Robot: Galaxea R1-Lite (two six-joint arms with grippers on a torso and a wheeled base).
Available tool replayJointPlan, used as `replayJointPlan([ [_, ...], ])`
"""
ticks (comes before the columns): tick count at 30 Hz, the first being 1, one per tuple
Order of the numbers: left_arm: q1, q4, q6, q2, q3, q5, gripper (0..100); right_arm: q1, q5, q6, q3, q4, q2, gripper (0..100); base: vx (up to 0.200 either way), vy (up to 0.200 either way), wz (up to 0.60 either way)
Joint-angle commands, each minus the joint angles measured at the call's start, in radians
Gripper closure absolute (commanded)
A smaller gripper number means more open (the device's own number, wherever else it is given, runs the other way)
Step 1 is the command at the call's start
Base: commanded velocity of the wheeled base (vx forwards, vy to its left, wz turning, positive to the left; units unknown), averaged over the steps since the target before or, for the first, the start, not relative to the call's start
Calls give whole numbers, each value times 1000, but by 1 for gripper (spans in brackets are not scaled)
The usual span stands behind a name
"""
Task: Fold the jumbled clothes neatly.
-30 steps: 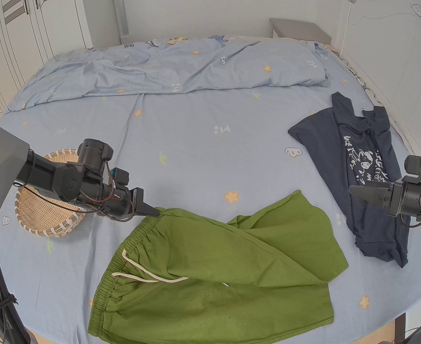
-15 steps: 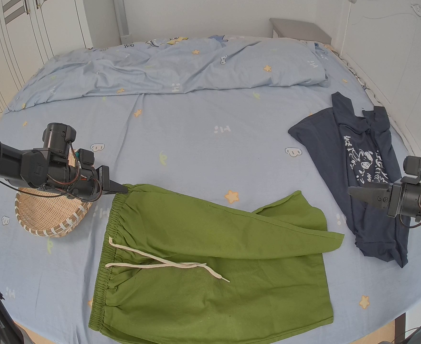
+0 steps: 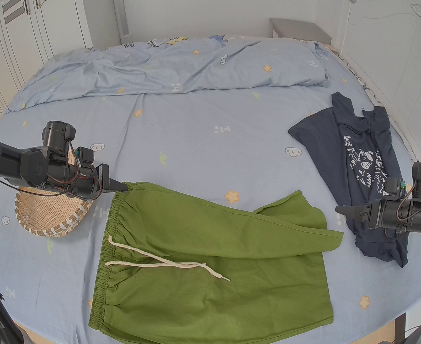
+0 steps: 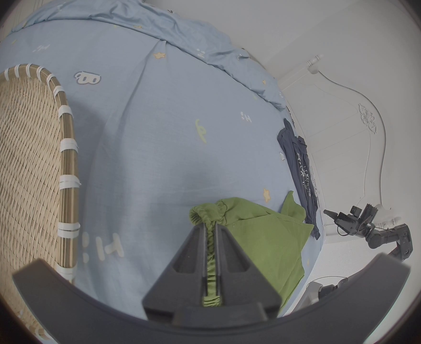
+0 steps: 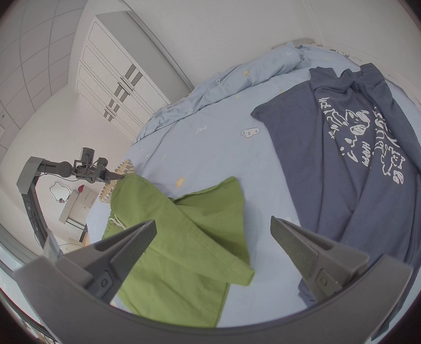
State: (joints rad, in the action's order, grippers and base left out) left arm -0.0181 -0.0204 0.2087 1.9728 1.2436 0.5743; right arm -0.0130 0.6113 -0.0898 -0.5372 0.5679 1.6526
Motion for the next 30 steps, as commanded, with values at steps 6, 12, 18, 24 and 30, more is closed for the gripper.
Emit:
replayJointPlan([
  [6,10,0,3,21,16,1,100,-7,5,5,137,234,193,0,0,0,0],
  [12,17,0,1,32,23,-1,100,-10,5,13,138,241,219,0,0,0,0],
  [18,15,0,3,32,23,1,100,-5,4,10,138,253,233,0,0,0,0],
  [24,15,0,1,32,22,1,100,-4,8,2,149,339,270,0,0,0,0],
  [30,13,0,3,31,22,1,100,22,8,2,160,356,280,0,0,0,0],
])
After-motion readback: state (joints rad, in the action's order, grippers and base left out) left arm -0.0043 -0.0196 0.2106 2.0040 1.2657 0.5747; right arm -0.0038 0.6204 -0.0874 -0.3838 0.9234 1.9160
